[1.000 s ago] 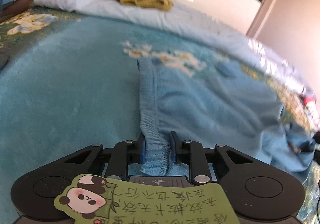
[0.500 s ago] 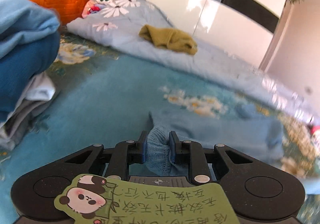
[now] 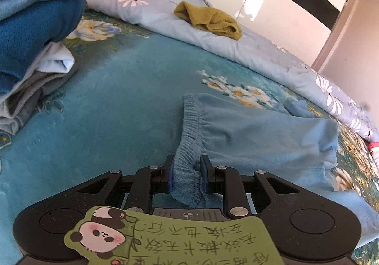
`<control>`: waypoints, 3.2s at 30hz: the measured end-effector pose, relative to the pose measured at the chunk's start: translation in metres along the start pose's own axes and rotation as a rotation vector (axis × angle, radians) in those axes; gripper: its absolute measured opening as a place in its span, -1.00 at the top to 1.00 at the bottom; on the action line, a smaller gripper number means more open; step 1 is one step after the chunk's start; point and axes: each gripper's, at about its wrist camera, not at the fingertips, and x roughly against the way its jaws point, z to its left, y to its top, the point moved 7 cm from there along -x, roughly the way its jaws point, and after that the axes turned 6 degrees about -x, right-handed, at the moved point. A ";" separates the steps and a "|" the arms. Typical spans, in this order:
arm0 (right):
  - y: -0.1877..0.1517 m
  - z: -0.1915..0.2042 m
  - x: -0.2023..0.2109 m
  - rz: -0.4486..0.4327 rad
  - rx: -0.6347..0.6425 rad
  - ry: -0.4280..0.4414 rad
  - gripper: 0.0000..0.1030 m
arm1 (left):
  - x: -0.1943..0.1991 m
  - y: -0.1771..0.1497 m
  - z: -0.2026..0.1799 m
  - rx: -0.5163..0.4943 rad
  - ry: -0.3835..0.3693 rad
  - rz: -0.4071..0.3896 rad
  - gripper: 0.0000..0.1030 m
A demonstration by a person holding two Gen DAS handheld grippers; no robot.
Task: Fold clothes
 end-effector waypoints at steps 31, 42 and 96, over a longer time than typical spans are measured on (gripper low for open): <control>-0.012 0.000 -0.016 0.036 0.086 -0.091 0.76 | 0.020 -0.008 0.014 -0.052 0.010 -0.004 0.54; 0.029 0.006 0.005 -0.127 0.123 -0.215 0.29 | -0.028 0.060 0.029 -0.134 -0.016 -0.062 -0.21; -0.286 0.380 -0.149 0.554 1.256 0.579 0.88 | -0.090 0.067 0.034 -0.071 0.079 -0.023 0.59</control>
